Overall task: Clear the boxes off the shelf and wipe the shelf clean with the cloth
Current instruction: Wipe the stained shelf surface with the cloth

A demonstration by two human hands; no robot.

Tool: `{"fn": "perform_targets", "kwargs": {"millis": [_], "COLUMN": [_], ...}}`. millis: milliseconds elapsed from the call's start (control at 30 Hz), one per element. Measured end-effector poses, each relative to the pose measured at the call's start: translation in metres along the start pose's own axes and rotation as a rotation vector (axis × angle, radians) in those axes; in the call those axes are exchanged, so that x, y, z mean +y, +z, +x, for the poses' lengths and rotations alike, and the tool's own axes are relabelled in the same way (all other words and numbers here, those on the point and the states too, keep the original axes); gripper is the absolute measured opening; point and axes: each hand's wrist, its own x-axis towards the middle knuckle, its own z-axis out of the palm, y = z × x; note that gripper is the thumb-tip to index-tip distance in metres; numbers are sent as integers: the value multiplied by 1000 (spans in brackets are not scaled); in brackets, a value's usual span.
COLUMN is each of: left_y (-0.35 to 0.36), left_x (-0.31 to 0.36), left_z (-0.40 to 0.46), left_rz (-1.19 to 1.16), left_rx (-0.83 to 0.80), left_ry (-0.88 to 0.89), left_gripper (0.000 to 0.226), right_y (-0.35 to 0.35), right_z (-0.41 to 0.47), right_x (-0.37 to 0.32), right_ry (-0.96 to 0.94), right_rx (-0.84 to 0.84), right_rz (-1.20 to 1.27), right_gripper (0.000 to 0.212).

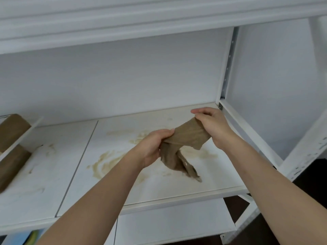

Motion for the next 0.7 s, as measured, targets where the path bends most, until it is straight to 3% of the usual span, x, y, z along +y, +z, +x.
{"fn": "perform_targets", "kwargs": {"millis": [200,300,367,467,567,633,700], "left_y": [-4,5,12,20,16,17,23], "left_x": [10,13,13,14,7,-2,-11], "left_z": [-3,-1,-1,-1,10,18,23], "left_rz": [-110,-191,-167,43,278,394,450], "left_rx": [95,113,116,220,376,368,261], "left_ry": [99,120,147,219,272,254,205], "left_gripper": [15,21,21,10,13,11,13], "right_y": [7,16,21,21,10,-1,-13], "right_z": [-21,-36,-45,-50,-53,-56,-59], "right_x": [46,56,64,75,81,84,83], "right_ry": [292,283,201,110,43,38,51], "right_rx": [16,-178,-266,-185,-55,-19,-11], "right_rz": [-30,-3,36,75,-38,-20,11], "right_gripper": [42,53,49,29,9,17,21]}}
